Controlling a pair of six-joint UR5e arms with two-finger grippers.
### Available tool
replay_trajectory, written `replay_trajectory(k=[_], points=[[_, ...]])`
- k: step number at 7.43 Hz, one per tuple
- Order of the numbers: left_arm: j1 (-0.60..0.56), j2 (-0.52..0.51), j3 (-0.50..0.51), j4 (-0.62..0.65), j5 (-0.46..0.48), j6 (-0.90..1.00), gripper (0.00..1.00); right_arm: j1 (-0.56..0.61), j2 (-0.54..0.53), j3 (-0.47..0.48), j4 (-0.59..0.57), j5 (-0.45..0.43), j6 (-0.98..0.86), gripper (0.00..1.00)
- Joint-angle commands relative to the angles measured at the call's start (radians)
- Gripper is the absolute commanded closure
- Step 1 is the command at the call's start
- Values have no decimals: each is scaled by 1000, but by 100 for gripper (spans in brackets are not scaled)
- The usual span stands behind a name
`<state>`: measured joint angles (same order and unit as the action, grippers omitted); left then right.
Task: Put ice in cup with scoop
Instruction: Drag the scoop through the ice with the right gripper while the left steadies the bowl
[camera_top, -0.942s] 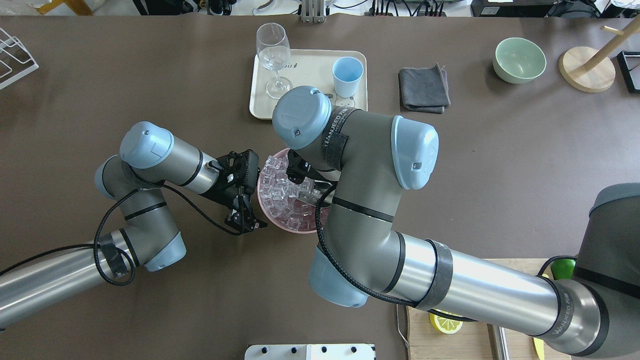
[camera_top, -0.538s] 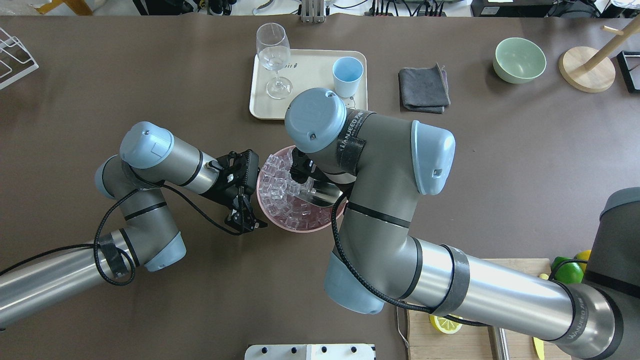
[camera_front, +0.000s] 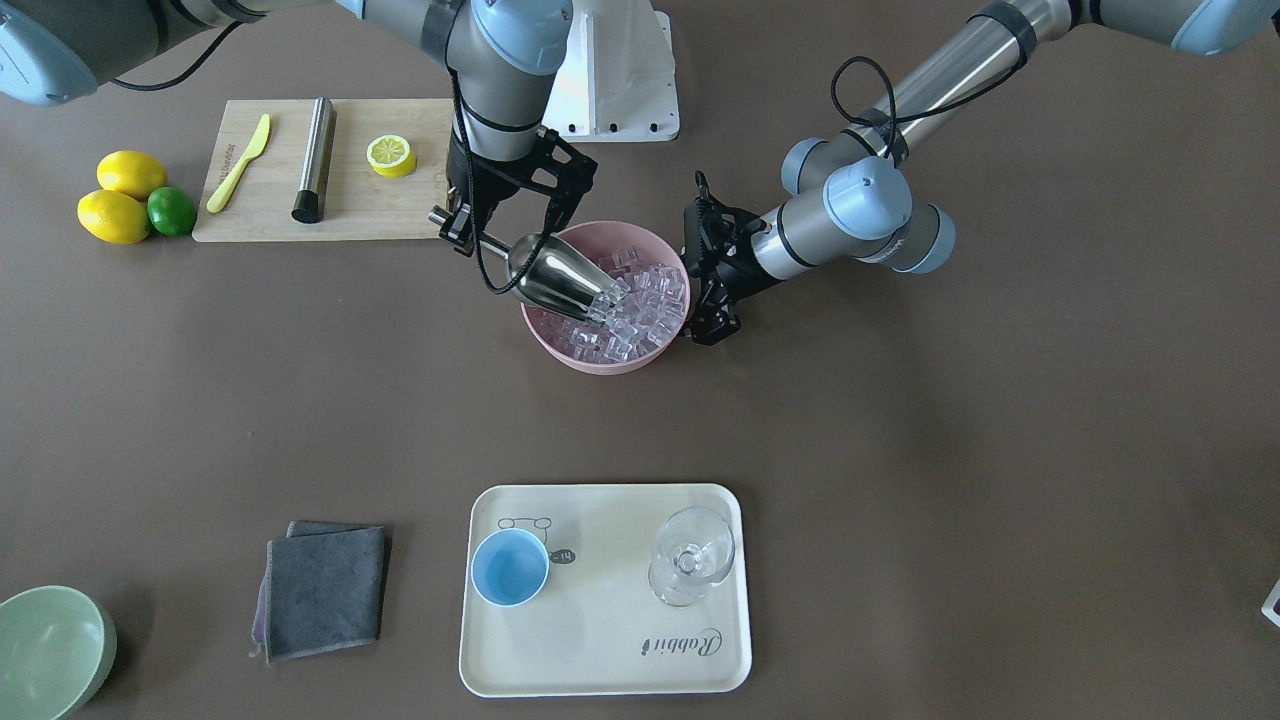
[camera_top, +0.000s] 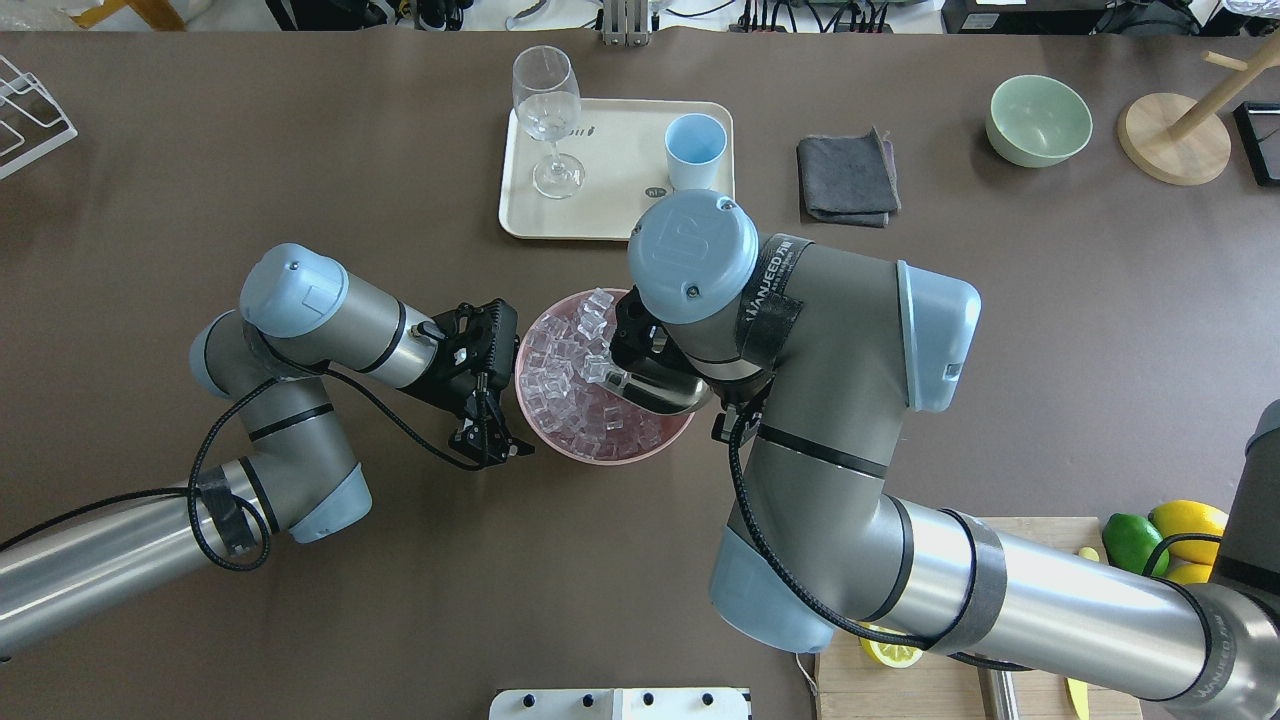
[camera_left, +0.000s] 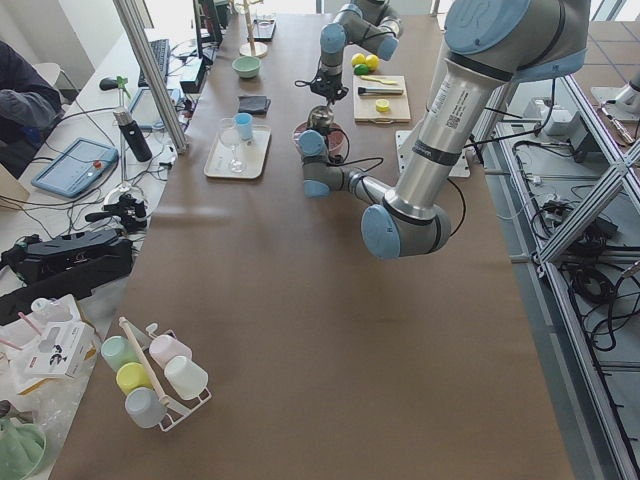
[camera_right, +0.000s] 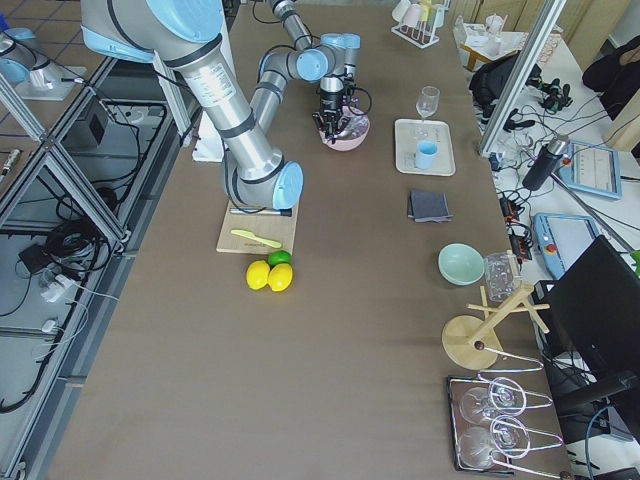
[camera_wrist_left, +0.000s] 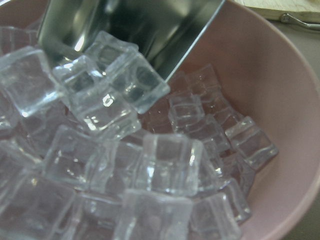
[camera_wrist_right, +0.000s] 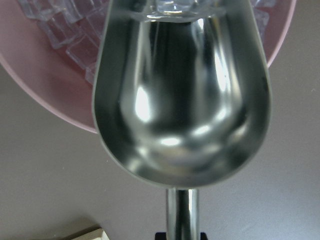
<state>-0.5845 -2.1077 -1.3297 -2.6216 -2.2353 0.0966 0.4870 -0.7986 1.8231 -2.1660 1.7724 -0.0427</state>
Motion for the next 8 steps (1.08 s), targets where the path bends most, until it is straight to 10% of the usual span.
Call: replay_trajectory(k=[1,8], points=[[0,0,1,0,0,0,2,1,-24,2,63,-4,50,100],[2,2,3,2,-1,3,2,1,-56,-4,198,-2,171,100]])
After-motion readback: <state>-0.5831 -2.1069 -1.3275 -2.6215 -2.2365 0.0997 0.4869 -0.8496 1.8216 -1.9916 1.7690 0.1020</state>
